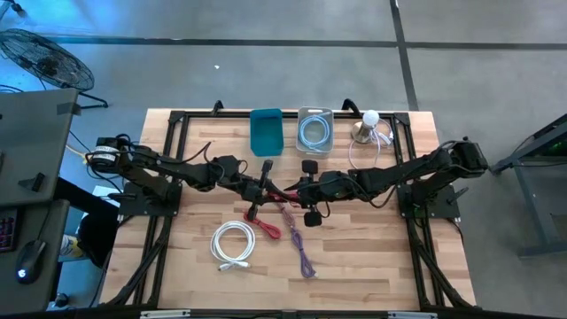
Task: Pick & Place USB Port
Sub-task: Put the right orange charger cable into the blue bin
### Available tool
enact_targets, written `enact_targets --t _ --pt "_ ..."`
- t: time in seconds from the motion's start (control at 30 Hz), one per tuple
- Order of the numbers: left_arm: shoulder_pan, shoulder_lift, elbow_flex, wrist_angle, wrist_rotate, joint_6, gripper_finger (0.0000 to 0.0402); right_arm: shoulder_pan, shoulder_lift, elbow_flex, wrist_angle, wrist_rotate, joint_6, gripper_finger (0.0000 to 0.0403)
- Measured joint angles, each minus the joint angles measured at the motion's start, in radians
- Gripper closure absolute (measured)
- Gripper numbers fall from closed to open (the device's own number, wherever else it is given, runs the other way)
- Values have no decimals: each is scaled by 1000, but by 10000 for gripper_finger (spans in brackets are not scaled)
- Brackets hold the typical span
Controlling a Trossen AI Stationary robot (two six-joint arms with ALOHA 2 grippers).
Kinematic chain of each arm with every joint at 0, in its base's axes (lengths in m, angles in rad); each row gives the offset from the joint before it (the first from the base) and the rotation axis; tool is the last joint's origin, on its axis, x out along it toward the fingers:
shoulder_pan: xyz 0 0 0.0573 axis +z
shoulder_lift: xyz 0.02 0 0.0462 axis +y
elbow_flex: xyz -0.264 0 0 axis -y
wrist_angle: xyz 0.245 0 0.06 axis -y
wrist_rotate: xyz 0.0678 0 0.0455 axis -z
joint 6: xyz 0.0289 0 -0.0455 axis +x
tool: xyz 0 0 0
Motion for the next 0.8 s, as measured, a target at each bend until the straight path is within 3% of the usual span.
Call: enact_targets --t 0.4,0.8 --pt "0 -38 -2 -72 -76 52 374 -1 -2 0 -55 160 11 210" --pt "0 -242 -2 -360 -280 202 375 0 -4 0 -103 214 7 201"
